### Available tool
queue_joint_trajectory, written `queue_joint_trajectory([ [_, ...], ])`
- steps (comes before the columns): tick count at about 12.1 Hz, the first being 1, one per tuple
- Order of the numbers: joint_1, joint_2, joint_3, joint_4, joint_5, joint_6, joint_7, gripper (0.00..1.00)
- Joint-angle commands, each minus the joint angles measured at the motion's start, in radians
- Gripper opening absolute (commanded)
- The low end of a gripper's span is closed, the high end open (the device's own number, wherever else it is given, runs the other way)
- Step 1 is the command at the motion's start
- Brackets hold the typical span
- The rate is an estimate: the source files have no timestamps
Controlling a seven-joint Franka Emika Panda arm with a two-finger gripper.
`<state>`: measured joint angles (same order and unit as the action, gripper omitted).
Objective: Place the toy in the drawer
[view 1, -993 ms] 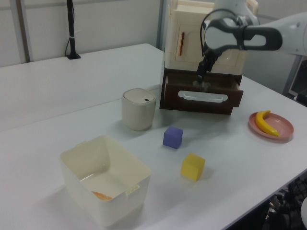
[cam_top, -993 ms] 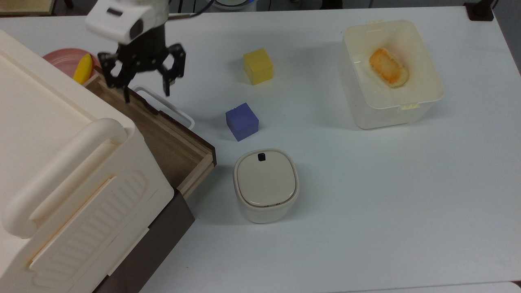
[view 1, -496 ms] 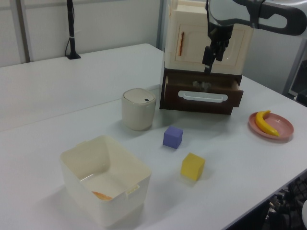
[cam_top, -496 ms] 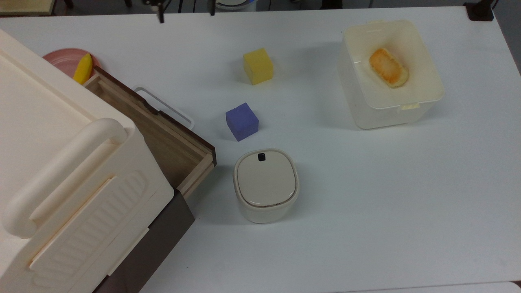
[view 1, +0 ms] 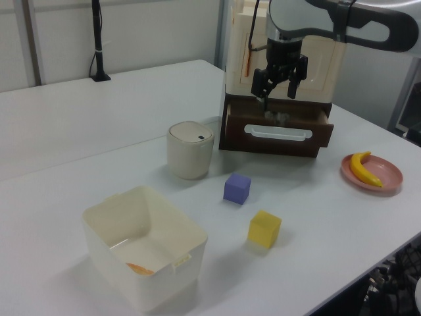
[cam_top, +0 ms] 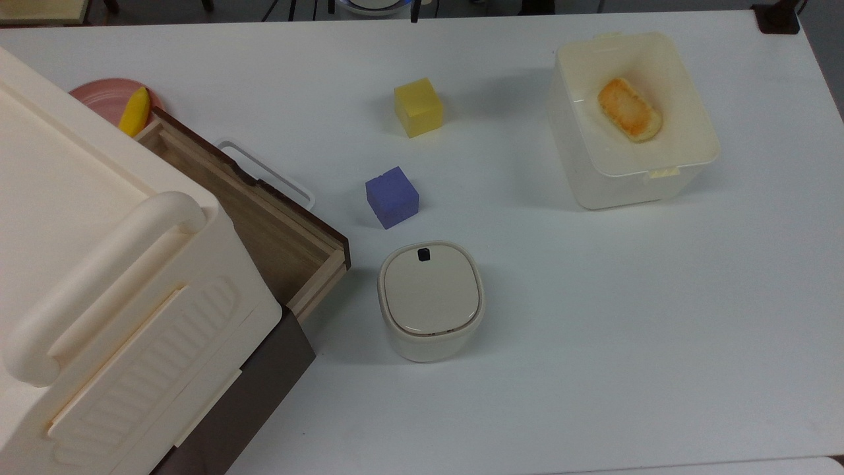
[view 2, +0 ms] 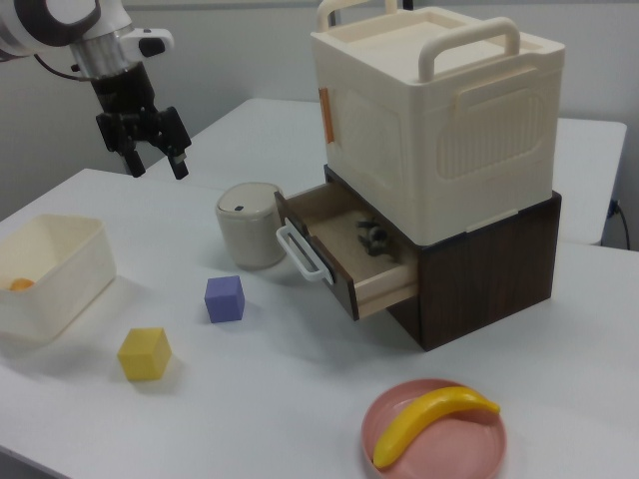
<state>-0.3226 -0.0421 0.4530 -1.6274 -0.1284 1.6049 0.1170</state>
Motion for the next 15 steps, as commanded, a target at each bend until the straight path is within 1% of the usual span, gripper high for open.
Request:
queue_joint_trajectory([
  [1,0.010,-0.012,-0.010,-0.005,0.032,-0.028,0.070,1.00],
  [4,0.008,-0.010,-0.010,-0.011,0.029,-0.022,0.063,1.00],
  [8,0.000,-0.005,-0.010,-0.022,0.029,0.041,0.066,1.00],
  [15,-0.006,-0.004,-0.011,-0.028,0.026,0.041,0.038,1.00],
])
